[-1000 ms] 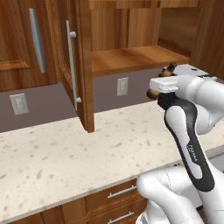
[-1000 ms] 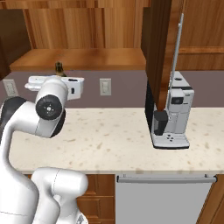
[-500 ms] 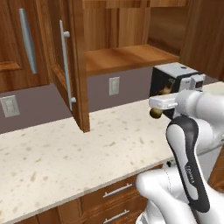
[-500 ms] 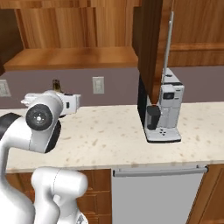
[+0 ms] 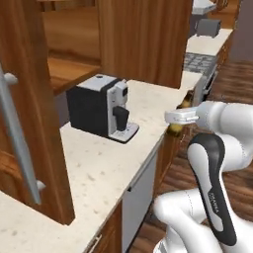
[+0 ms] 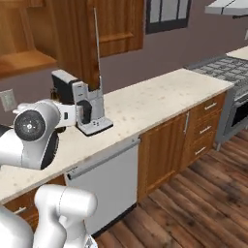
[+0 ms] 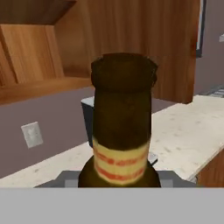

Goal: Open the cabinet directly in front. Then move the beer and the cup to the dining counter with the candle on it.

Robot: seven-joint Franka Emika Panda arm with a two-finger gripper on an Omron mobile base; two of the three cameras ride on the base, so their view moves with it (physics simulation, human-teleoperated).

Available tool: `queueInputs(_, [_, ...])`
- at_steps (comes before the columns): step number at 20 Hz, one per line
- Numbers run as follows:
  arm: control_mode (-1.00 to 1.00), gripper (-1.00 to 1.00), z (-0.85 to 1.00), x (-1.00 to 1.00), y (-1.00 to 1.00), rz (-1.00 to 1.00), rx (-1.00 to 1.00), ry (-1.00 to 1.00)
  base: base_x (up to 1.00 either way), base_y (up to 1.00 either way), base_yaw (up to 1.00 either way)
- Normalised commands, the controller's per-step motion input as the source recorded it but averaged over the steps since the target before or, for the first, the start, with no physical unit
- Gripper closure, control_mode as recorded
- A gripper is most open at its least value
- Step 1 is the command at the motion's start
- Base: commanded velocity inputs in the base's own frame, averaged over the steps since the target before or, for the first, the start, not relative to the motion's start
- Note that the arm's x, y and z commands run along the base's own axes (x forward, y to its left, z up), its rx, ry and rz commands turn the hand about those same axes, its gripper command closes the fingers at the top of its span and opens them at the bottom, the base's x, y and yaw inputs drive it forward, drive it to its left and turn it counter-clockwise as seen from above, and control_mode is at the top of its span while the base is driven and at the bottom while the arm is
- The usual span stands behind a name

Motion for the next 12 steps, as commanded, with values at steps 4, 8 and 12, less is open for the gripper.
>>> queueInputs(4, [1.0,1.0,0.0,0.0,0.0,0.0,0.0,0.0,0.0,0.0,-1.0])
queueInputs(8, [1.0,1.0,0.0,0.0,0.0,0.0,0.0,0.0,0.0,-0.12,-0.98])
queueInputs(12, [1.0,1.0,0.0,0.0,0.0,0.0,0.0,0.0,0.31,-0.28,-0.64])
